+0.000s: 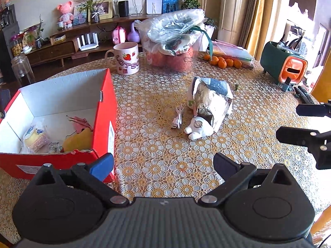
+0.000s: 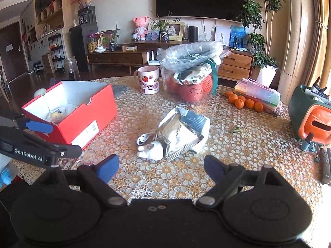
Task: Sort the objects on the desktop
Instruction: 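Withdraw both open tools toward the white figurine and silver foil packet, then grasp the silver foil packet with the right tool while the left tool grasps the white figurine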
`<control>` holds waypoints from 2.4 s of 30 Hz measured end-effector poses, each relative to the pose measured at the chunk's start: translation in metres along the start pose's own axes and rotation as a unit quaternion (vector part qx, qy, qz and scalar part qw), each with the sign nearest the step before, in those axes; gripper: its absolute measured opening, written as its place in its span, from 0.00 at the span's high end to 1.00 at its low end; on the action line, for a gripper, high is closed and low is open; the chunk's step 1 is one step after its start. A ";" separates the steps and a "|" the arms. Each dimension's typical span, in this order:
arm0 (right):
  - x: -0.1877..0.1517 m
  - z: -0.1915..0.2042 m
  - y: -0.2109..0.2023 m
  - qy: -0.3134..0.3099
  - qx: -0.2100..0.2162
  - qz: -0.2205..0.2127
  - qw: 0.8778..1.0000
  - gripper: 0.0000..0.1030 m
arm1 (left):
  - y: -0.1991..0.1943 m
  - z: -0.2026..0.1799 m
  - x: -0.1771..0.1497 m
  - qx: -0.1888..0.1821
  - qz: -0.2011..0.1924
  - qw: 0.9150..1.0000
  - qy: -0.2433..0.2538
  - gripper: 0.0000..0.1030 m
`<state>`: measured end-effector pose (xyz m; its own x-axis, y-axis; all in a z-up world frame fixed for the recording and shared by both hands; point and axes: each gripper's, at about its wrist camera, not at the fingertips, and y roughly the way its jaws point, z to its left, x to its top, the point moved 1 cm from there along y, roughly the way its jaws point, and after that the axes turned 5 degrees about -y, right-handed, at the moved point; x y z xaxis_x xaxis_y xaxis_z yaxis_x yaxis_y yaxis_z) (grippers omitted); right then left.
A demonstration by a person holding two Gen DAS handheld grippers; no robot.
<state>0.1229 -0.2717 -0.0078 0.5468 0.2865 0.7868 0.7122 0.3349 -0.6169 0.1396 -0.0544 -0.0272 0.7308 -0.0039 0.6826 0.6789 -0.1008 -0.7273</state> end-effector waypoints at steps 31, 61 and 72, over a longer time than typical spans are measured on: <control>0.025 -0.033 0.149 -0.026 0.015 0.066 0.997 0.18 | 0.121 -0.056 0.015 -0.068 0.000 0.991 0.117 0.09; 0.029 -0.028 0.189 -0.037 0.030 0.083 0.995 0.58 | 0.159 -0.061 0.020 -0.078 0.006 0.988 0.136 0.57; 0.030 -0.025 0.175 -0.022 0.023 0.078 0.996 0.93 | 0.144 -0.049 0.021 -0.067 0.002 0.993 0.102 0.59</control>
<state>0.2746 -0.2269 -0.0914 0.6282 0.3771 0.6806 0.5987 0.3245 -0.7323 0.2491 -0.1174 -0.1146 0.6945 -0.2041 0.6900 0.6506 -0.2313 -0.7233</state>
